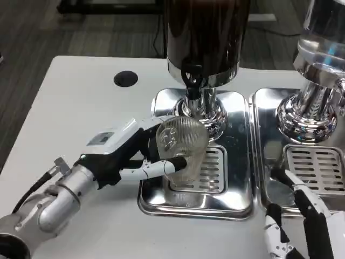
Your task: Grasp the cup under the faucet to collect the drink, then remove the cup.
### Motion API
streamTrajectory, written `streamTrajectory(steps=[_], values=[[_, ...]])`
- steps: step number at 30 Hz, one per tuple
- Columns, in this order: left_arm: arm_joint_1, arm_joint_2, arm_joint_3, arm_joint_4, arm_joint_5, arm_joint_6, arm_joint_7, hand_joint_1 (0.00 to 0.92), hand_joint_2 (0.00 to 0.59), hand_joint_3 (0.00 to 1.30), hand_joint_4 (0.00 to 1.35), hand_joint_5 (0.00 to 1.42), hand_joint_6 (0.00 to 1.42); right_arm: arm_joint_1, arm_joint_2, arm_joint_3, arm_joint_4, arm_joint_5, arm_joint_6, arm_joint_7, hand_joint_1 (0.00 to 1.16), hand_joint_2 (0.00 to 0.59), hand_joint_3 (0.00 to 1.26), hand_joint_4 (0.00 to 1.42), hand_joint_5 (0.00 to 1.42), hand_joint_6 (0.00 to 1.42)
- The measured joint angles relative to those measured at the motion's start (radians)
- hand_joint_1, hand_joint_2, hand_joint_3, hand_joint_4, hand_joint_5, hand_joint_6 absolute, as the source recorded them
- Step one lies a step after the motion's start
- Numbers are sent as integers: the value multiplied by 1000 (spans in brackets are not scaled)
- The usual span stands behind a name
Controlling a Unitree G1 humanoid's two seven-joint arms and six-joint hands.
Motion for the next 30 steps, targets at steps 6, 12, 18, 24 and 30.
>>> streamTrajectory(steps=[6, 12, 18, 24, 30], values=[[19, 21, -15, -52, 36, 5, 20, 0, 88, 101, 0, 39, 93, 2, 0, -1, 0, 6, 0, 1, 417, 517, 227, 210, 195, 266], [50, 33, 1, -81, 33, 4, 21, 0, 85, 96, 0, 33, 93, 5, 0, 0, 0, 9, 0, 1, 417, 517, 228, 211, 197, 266], [95, 69, 58, -138, -10, -7, 18, 0, 83, 87, 0, 29, 93, 2, 0, 0, 0, 13, 0, 1, 417, 517, 228, 211, 197, 266], [171, 124, 153, -228, -87, -16, -2, 0, 78, 82, 0, 21, 93, 0, -2, -1, 0, 18, -1, 7, 418, 517, 228, 211, 206, 266], [245, 174, 244, -367, -214, -44, -94, 2, 119, 174, 103, 152, 200, 0, -4, -4, 0, 25, -2, 15, 418, 517, 228, 211, 208, 266]])
